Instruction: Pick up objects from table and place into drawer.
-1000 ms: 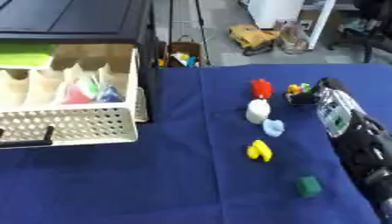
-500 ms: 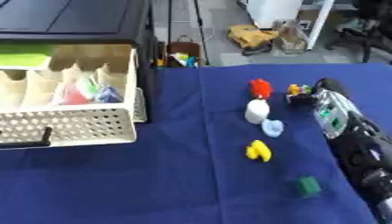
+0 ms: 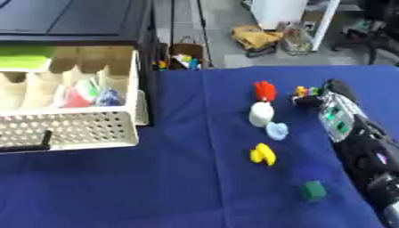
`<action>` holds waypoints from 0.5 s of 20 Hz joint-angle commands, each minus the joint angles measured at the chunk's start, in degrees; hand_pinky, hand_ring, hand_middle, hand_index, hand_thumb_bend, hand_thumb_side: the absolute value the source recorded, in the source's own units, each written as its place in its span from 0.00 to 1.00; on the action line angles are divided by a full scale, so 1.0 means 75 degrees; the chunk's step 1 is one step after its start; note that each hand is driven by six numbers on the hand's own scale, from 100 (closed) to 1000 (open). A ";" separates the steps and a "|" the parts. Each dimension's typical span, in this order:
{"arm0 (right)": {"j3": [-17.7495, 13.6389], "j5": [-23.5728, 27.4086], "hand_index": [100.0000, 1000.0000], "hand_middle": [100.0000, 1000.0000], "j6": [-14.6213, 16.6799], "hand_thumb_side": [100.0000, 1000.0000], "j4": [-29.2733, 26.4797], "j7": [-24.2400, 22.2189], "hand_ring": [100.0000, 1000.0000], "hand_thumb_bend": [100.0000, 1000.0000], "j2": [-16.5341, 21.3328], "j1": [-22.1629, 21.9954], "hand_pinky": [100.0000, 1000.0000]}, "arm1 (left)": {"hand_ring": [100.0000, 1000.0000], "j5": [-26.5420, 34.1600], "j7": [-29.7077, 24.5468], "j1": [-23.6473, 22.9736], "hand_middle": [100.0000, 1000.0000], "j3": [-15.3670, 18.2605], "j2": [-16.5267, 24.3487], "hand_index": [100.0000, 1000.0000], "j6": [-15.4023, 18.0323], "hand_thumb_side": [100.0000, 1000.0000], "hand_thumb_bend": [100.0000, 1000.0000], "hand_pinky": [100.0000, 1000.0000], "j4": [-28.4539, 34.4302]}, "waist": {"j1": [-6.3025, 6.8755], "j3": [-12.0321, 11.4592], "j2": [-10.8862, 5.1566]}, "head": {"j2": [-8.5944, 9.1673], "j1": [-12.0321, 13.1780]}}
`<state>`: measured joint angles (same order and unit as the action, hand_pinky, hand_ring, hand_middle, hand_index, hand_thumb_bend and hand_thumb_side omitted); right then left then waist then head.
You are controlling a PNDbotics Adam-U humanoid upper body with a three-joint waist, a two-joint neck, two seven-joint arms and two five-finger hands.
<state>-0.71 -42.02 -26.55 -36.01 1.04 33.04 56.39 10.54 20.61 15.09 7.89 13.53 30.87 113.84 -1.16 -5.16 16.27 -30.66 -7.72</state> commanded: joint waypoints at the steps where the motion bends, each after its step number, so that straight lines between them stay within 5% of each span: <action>1: 0.0010 0.0108 0.37 0.37 0.0021 0.43 -0.0114 0.0139 0.80 0.38 0.0193 0.0134 0.70 | 0.53 -0.0008 -0.0019 0.0049 0.59 -0.0014 0.0076 0.81 -0.0004 1.00 0.14 0.36 0.0100 | 0.0000 0.0011 -0.0165 | 0.0072 0.0001; 10: 0.0106 0.0328 0.29 0.33 0.0163 0.44 -0.0527 0.0324 0.78 0.34 0.0311 0.0184 0.68 | 0.53 0.0016 -0.0019 0.0034 0.59 -0.0009 0.0106 0.81 -0.0006 1.00 0.14 0.36 0.0100 | -0.0013 0.0033 -0.0212 | 0.0047 0.0008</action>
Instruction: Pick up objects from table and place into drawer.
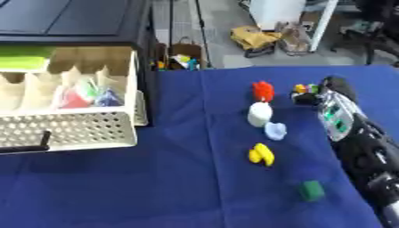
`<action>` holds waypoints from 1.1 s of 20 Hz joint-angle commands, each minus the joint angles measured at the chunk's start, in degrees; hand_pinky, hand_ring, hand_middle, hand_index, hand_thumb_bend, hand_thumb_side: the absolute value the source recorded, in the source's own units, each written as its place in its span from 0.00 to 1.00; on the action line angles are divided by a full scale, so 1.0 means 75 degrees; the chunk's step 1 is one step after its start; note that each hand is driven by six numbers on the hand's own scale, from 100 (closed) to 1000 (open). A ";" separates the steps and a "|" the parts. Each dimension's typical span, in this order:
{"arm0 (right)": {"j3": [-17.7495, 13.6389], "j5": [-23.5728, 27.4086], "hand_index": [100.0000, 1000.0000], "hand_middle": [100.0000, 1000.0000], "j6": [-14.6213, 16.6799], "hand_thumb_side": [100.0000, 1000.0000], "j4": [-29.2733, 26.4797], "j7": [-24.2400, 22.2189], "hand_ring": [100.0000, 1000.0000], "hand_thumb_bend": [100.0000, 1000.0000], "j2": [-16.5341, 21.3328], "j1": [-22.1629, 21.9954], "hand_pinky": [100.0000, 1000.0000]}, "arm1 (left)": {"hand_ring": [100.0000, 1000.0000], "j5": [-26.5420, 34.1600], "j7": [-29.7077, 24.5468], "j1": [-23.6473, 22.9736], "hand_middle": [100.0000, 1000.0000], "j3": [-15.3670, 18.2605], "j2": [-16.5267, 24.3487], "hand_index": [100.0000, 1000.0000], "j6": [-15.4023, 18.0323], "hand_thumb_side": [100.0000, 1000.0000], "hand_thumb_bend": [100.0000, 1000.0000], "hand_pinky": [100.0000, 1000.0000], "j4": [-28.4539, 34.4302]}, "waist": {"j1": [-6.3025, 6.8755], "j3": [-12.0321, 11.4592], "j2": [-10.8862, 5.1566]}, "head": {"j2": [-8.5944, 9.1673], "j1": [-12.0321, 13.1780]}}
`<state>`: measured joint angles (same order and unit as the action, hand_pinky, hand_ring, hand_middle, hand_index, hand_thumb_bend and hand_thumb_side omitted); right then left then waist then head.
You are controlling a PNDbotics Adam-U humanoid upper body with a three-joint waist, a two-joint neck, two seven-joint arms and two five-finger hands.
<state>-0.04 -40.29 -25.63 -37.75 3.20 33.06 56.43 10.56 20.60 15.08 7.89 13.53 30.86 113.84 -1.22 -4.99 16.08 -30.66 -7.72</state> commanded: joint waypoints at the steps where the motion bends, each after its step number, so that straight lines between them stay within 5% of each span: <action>1: 0.0027 0.0139 0.29 0.33 0.0048 0.44 -0.0366 0.0030 0.78 0.35 0.0327 0.0191 0.68 | 0.53 0.0016 -0.0019 0.0032 0.59 -0.0009 0.0108 0.81 -0.0005 1.00 0.14 0.36 0.0100 | -0.0007 0.0014 -0.0190 | 0.0041 0.0010; 9: 0.0201 0.0619 0.25 0.31 0.0305 0.45 -0.1316 -0.0061 0.78 0.39 0.0590 0.0347 0.68 | 0.53 0.0036 -0.0024 0.0021 0.59 -0.0009 0.0145 0.81 -0.0005 1.00 0.14 0.36 0.0100 | -0.0034 0.0010 -0.0235 | -0.0008 0.0023; 22: 0.0957 0.1634 0.26 0.31 0.0609 0.52 -0.4248 -0.0353 0.78 0.38 0.0868 0.0609 0.67 | 0.53 0.0111 -0.0046 -0.0007 0.59 -0.0031 0.0232 0.81 -0.0034 1.00 0.14 0.37 0.0100 | -0.0125 -0.0010 -0.0381 | -0.0076 -0.0018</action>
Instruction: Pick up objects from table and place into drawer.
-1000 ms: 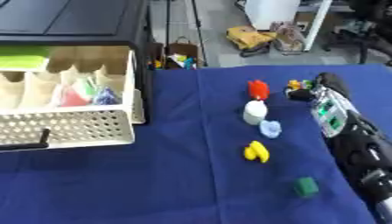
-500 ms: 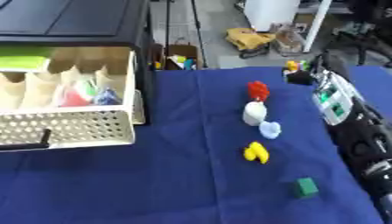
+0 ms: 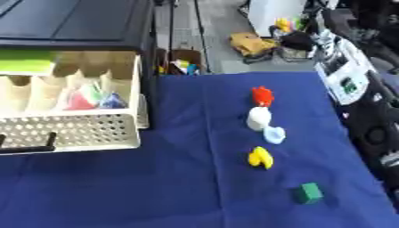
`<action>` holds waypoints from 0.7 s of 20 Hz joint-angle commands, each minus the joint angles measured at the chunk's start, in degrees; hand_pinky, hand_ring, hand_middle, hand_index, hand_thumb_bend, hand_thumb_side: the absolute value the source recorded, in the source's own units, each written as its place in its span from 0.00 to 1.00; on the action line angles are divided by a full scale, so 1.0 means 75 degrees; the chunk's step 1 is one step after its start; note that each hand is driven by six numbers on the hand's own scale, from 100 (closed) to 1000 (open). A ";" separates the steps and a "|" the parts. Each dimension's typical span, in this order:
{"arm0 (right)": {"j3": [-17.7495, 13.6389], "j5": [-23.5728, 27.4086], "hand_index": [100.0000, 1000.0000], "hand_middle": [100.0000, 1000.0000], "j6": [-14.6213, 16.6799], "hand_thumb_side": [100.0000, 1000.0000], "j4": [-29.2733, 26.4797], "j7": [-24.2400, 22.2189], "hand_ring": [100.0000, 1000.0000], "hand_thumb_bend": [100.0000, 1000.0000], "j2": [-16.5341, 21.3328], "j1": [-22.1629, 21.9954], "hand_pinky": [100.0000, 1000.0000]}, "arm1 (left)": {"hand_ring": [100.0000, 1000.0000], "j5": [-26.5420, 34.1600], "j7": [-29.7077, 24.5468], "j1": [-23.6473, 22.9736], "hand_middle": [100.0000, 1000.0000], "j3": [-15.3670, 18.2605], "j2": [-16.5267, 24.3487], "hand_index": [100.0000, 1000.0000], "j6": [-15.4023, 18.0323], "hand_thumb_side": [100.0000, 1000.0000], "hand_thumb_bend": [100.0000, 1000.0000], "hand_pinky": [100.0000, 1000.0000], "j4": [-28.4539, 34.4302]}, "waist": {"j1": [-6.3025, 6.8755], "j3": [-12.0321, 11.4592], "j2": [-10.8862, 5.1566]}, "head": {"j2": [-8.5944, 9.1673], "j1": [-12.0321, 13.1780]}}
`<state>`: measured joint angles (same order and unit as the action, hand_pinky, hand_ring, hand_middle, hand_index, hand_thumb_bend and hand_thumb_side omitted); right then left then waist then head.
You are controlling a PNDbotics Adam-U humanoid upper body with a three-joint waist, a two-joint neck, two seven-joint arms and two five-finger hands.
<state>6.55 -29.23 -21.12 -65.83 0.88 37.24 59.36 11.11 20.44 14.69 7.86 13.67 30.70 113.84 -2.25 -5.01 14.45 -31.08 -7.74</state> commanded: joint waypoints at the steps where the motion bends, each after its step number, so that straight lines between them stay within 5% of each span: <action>1: 0.0195 0.0217 0.26 0.31 0.0058 0.53 -0.0727 -0.0081 0.78 0.38 0.0276 0.0304 0.67 | 0.53 0.0045 -0.0026 0.0043 0.59 -0.0031 0.0222 0.81 -0.0018 1.00 0.14 0.37 0.0100 | -0.0002 -0.0028 -0.0182 | -0.0028 -0.0030; 14: 0.1166 0.0445 0.27 0.31 -0.0398 0.55 -0.2269 -0.0600 0.78 0.36 -0.0817 0.1254 0.67 | 0.53 0.0181 -0.0104 0.0079 0.59 -0.0105 0.0247 0.81 -0.0077 1.00 0.14 0.37 0.0100 | -0.0129 -0.0365 -0.0289 | -0.0078 -0.0151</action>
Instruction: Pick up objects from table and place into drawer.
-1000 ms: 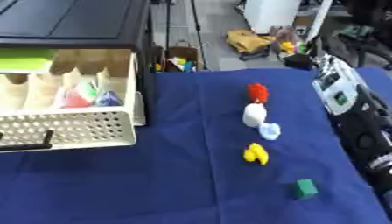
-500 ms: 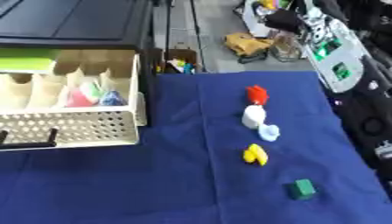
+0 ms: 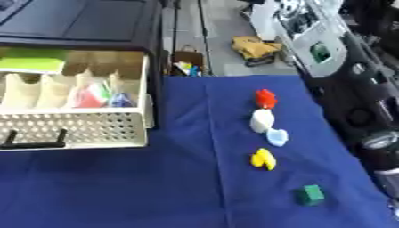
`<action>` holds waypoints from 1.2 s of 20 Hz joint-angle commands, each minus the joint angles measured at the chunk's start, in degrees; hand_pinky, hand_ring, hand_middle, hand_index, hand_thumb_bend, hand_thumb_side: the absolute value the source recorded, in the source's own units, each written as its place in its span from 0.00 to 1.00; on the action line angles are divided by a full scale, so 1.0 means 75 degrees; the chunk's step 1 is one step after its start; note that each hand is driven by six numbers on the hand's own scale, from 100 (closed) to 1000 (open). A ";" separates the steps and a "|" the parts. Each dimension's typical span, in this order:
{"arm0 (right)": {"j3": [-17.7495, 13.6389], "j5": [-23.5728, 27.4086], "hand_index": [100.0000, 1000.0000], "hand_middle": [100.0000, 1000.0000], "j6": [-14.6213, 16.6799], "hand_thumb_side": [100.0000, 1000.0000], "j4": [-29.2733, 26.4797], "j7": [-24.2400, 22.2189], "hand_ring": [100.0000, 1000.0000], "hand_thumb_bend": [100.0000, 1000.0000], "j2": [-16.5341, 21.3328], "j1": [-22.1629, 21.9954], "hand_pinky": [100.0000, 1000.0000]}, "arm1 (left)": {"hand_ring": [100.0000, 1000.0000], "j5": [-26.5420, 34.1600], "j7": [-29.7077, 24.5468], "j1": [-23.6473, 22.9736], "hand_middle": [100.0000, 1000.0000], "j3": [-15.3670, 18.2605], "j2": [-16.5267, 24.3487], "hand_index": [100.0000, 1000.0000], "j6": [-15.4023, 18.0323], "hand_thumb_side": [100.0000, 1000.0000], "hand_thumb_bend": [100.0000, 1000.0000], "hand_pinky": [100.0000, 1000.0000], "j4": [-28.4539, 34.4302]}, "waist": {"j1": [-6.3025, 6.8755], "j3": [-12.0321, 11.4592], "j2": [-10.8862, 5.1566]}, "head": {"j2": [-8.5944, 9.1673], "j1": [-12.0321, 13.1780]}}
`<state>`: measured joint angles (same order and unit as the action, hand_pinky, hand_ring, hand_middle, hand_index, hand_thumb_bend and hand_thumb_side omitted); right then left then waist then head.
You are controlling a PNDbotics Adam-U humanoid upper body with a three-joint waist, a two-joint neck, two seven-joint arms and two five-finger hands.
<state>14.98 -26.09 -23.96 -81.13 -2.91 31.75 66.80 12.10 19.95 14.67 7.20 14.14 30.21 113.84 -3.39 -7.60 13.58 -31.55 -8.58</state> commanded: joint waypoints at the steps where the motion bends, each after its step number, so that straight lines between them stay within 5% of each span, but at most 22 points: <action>1: 0.0071 0.0037 0.26 0.31 -0.0017 0.55 -0.0252 -0.0129 0.78 0.37 -0.0197 0.0321 0.67 | 0.53 0.0063 -0.0044 0.0090 0.59 -0.0022 0.0185 0.81 -0.0020 1.00 0.14 0.37 0.0100 | 0.0009 -0.0052 -0.0180 | -0.0016 -0.0058; 14: 0.0445 -0.0038 0.24 0.30 0.0094 0.53 -0.0097 -0.0581 0.77 0.39 -0.1300 0.0614 0.67 | 0.53 0.0186 -0.0122 0.0207 0.59 -0.0061 0.0166 0.81 -0.0078 1.00 0.13 0.37 0.0100 | -0.0099 -0.0352 -0.0159 | -0.0032 -0.0245; 24: 0.0875 -0.0014 0.23 0.29 0.0226 0.51 -0.0084 -0.1379 0.77 0.38 -0.1328 0.0473 0.68 | 0.53 0.0194 -0.0127 0.0233 0.59 -0.0053 0.0166 0.81 -0.0087 1.00 0.13 0.37 0.0100 | -0.0123 -0.0401 -0.0138 | -0.0111 -0.0222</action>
<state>21.65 -26.41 -22.40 -80.91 -12.49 20.71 69.48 13.54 19.21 15.65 6.84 14.15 29.53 113.84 -4.70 -10.57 13.41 -31.94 -10.29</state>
